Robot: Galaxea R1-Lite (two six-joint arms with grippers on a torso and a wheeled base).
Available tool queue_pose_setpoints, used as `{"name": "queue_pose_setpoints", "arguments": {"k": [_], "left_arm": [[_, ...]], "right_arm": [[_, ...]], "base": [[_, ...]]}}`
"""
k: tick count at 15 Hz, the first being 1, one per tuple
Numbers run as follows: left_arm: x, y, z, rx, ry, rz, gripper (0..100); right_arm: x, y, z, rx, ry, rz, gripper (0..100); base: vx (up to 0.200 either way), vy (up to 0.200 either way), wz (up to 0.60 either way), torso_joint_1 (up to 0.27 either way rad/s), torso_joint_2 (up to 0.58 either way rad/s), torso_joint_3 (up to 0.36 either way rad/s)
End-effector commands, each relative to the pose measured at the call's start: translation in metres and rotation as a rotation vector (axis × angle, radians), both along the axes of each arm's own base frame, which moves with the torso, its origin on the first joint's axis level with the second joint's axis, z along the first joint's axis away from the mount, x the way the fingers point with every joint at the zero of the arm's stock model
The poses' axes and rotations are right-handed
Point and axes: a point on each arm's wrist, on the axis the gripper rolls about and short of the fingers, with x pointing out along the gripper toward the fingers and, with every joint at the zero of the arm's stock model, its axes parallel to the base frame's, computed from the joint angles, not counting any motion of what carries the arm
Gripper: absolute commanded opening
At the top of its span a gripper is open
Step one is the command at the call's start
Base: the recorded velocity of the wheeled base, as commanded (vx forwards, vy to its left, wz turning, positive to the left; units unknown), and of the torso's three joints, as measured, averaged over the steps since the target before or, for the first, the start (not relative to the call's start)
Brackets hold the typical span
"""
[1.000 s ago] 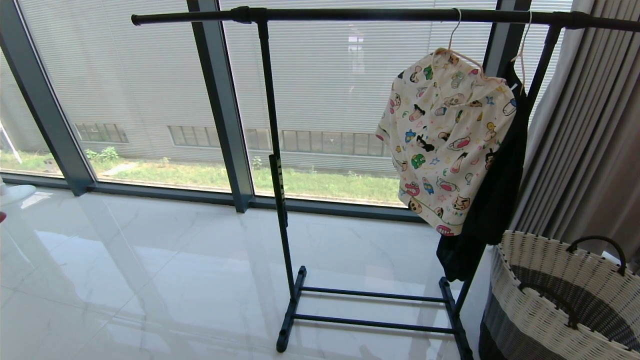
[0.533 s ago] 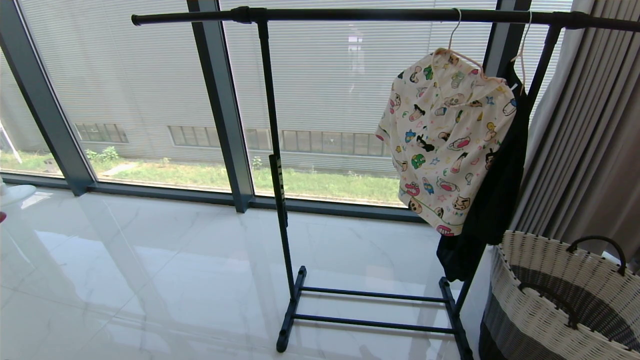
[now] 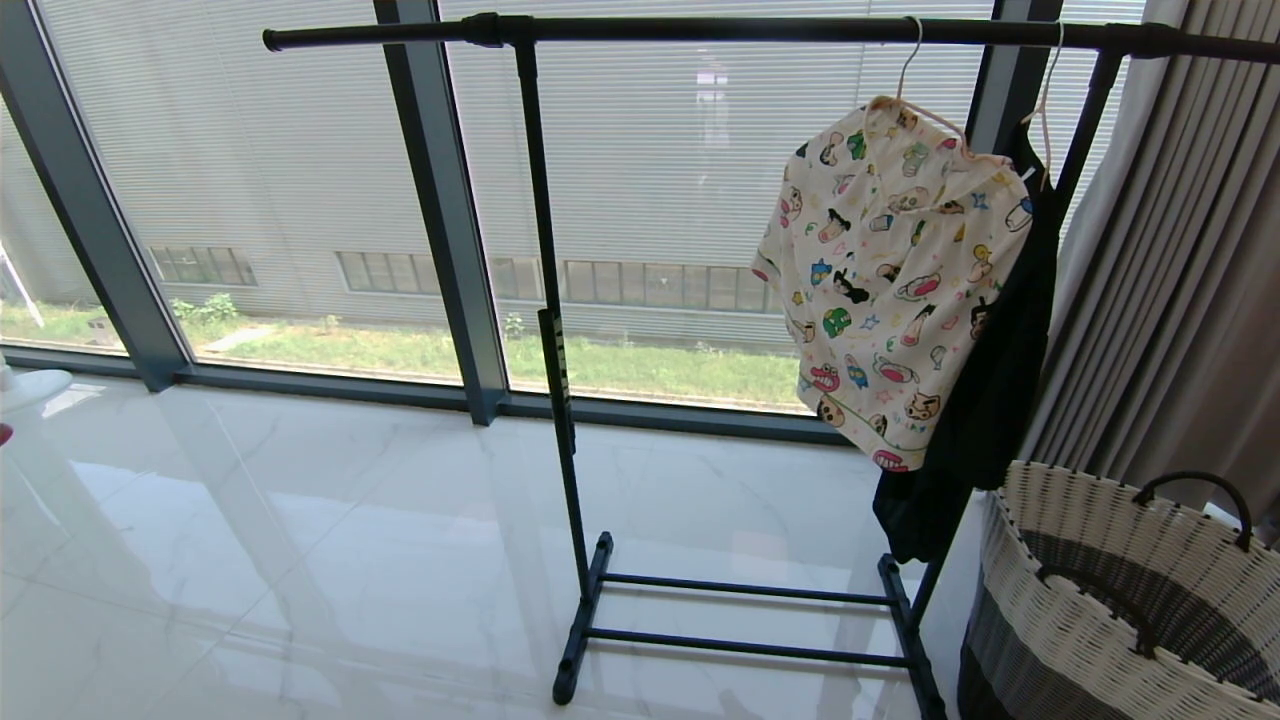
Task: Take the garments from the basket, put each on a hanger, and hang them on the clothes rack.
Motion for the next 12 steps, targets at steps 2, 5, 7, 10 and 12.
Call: {"name": "queue_pose_setpoints", "arguments": {"k": [2, 5, 7, 10, 12], "left_arm": [[0.0001, -0.0002, -0.0006, 0.007, 0.007, -0.006, 100], [0.0001, -0.0002, -0.0006, -0.009, 0.005, -0.002, 100], [0.0001, -0.0002, -0.0006, -0.009, 0.005, -0.002, 100], [-0.0001, 0.0004, -0.0014, -0.01, 0.013, -0.041, 100], [-0.0007, 0.0035, -0.0013, -0.005, 0.008, -0.246, 100]], "right_arm": [[0.0, 0.0, 0.0, 0.0, 0.0, 0.001, 100], [0.0, 0.0, 0.0, 0.0, 0.0, 0.001, 100], [0.0, 0.0, 0.0, 0.0, 0.0, 0.001, 100], [0.0, 0.0, 0.0, 0.0, 0.0, 0.001, 100], [0.0, 0.0, 0.0, 0.0, 0.0, 0.001, 100]], "base": [[0.0, 0.0, 0.0, 0.0, 0.0, 0.0], [0.0, 0.0, 0.0, 0.0, 0.0, 0.0], [0.0, 0.0, 0.0, 0.0, 0.0, 0.0], [0.0, 0.0, 0.0, 0.0, 0.0, 0.0], [0.0, 0.0, 0.0, 0.0, 0.0, 0.0]]}}
